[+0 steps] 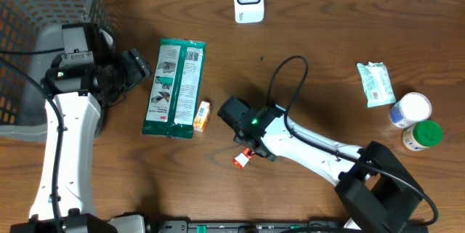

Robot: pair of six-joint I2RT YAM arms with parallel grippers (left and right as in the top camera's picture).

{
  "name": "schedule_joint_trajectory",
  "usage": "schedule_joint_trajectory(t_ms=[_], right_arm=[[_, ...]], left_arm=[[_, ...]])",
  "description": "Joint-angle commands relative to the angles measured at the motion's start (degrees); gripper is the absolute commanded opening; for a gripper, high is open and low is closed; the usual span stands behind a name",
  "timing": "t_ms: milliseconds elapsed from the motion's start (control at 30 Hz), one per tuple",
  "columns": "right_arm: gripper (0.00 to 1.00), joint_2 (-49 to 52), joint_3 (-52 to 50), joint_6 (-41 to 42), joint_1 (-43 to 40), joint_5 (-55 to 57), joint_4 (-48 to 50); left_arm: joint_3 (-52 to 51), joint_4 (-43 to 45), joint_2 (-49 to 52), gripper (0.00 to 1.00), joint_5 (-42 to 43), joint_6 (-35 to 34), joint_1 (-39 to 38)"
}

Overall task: Scan the item barcode
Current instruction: 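Lift the red stick and turn it upright with the right gripper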

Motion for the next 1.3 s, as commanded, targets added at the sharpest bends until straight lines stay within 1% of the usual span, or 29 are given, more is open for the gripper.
schedule_joint_trajectory(t_ms=[0, 567, 667, 933, 1033, 1100, 1267], right_arm=[[0.74, 0.3, -2.8, 2.5, 0.2, 0.6, 3.4], [0.77, 0.3, -3.0, 1.5, 0.2, 0.6, 4.9], [0.77, 0.3, -3.1, 1.5, 0.2, 0.9, 6.4], [0.71, 0.3, -3.1, 1.5, 0.3, 0.3, 10.3], [0.70, 0.3, -3.1, 1.5, 0.3, 0.3, 10.8], [0.68, 0.5, -3.1, 1.5, 0.5, 0.2, 10.5], [0.67, 2.0, -3.1, 1.5, 2.7, 0.3, 11.8]], left_arm=[[1.4, -0.2, 0.3, 0.81, 0.5, 0.6, 0.2], [1.4, -0.2, 0.3, 0.81, 0.5, 0.6, 0.2], [1.4, -0.2, 0.3, 0.81, 0.5, 0.6, 0.2], [1.4, -0.2, 0.3, 0.81, 0.5, 0.6, 0.2], [1.4, -0.2, 0.3, 0.81, 0.5, 0.6, 0.2], [1.4, -0.2, 0.3, 0.81, 0.5, 0.6, 0.2], [1.4, -0.2, 0.3, 0.81, 0.5, 0.6, 0.2]])
